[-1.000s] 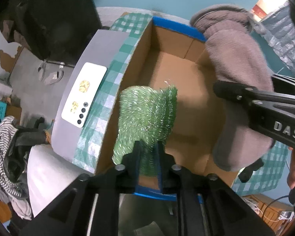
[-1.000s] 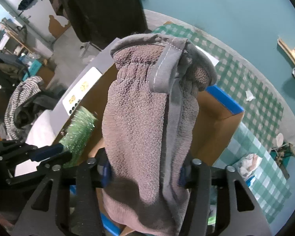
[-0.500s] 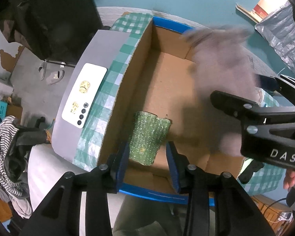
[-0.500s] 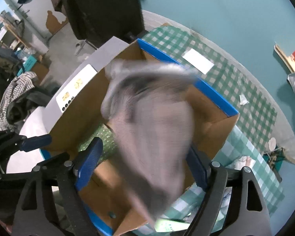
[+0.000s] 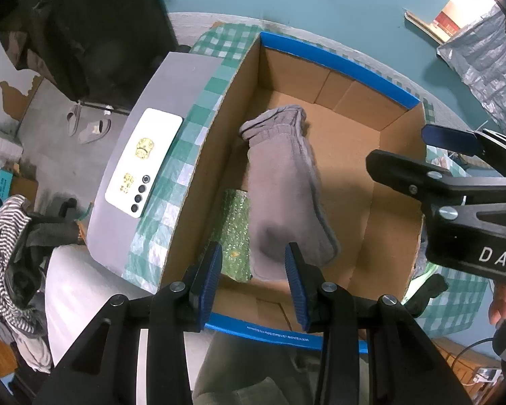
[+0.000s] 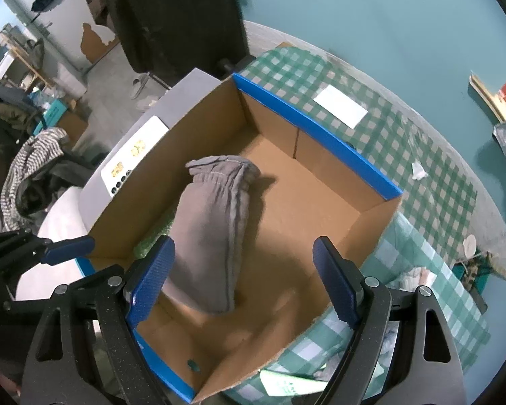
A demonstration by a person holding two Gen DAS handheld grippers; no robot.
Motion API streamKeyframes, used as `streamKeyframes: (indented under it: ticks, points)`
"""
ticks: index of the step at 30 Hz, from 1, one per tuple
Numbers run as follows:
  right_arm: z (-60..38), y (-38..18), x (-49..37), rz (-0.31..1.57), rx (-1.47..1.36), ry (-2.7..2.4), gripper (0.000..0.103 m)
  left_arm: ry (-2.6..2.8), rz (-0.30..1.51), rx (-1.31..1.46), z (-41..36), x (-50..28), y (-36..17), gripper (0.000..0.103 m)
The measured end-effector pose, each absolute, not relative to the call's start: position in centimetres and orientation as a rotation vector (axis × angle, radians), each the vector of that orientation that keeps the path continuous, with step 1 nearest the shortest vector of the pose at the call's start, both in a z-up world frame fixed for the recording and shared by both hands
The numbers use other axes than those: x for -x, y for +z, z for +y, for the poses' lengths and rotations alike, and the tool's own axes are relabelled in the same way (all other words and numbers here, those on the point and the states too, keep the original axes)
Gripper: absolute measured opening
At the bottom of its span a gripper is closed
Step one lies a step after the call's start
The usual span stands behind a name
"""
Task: Organize soft objects
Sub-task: 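Release the scrubber in the box with the left gripper while the right drops the glove, then move both grippers back over the table toward the black sock and lime cloth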
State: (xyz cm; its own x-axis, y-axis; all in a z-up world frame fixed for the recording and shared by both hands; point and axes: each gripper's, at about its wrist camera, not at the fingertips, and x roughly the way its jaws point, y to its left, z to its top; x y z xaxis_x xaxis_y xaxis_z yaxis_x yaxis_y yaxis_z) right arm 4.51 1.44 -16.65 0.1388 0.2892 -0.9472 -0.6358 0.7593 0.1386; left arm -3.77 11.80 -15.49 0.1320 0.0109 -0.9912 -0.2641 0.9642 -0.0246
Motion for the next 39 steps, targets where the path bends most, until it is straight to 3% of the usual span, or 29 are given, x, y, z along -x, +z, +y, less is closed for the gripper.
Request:
streamKeyframes:
  ticks: [39]
  points:
    - [-15.8,-16.4,-0.5,1.324,0.117,0.363,0.083,-0.123,1.43,-0.024,-1.5,2.0,-14.8,0.044]
